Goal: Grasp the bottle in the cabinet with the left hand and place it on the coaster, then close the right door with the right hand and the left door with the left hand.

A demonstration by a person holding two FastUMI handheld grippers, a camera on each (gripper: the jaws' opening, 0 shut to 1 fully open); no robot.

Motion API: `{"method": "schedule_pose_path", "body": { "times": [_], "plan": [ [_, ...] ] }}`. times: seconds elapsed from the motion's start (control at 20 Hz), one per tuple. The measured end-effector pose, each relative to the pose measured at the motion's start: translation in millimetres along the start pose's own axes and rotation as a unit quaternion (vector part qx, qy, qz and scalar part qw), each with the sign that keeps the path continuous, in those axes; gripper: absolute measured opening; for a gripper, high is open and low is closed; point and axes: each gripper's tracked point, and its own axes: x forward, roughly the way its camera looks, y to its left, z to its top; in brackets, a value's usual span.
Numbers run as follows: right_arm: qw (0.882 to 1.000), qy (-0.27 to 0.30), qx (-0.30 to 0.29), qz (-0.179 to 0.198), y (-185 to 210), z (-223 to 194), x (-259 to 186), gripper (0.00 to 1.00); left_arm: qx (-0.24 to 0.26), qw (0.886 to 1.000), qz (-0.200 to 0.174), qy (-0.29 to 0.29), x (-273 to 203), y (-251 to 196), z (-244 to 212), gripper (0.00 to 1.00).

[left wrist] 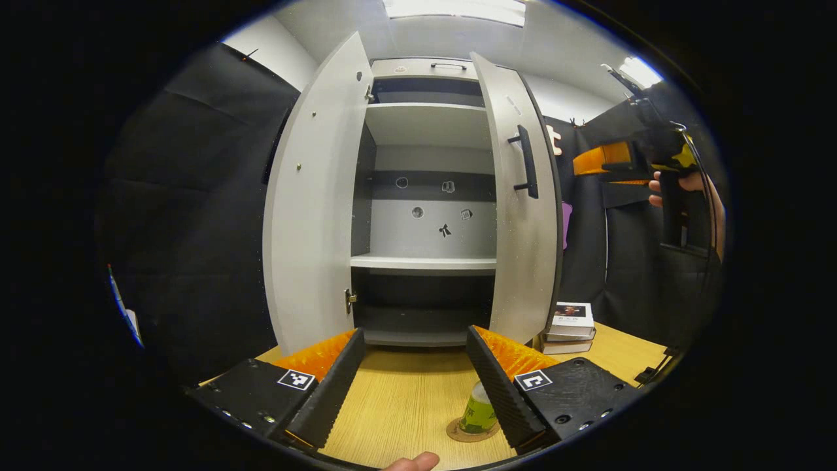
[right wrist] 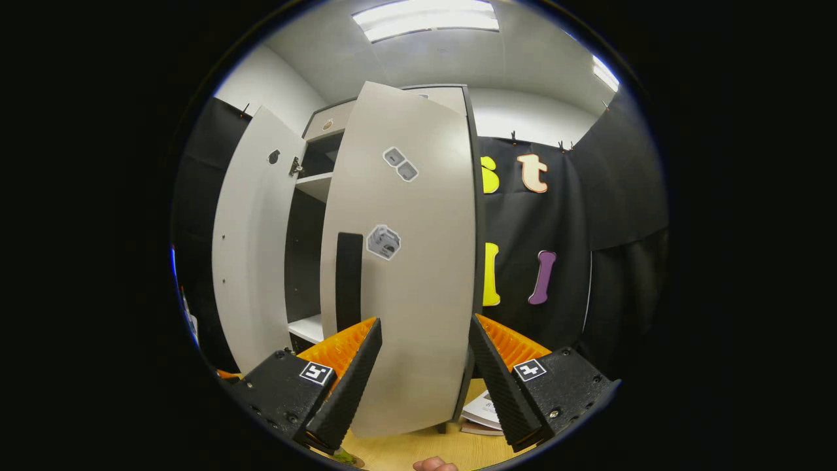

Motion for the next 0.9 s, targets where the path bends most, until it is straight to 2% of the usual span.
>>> {"method": "schedule_pose_path", "body": {
  "times": [0.3, 0.45, 0.7, 0.8, 0.9],
  "plan": [
    [0.998, -0.002, 0.061, -0.016, 11.9, -50.9, -30.8, 0.83, -0.037, 0.999, -0.017, 0.012, 3.9, -10.3, -0.1, 0.95],
    [0.997, 0.016, 0.072, -0.035, 1.2, -84.6, -51.2, 0.83, -0.047, 0.999, -0.019, 0.005, 9.0, -8.1, 6.5, 0.95],
    [0.996, 0.045, 0.060, -0.050, -14.8, -122.9, -69.0, 0.83, -0.069, 0.997, -0.027, 0.001, 12.7, -7.6, 21.2, 0.95],
    [0.996, 0.052, 0.051, -0.050, -14.1, -126.5, -67.7, 0.83, -0.087, 0.996, -0.031, -0.006, 6.2, -3.7, 35.9, 0.95],
    [0.997, 0.045, 0.051, -0.041, -8.8, -121.9, -62.6, 0.83, -0.099, 0.995, -0.011, -0.019, -2.3, 16.9, 54.4, 0.95]
  ]
}}
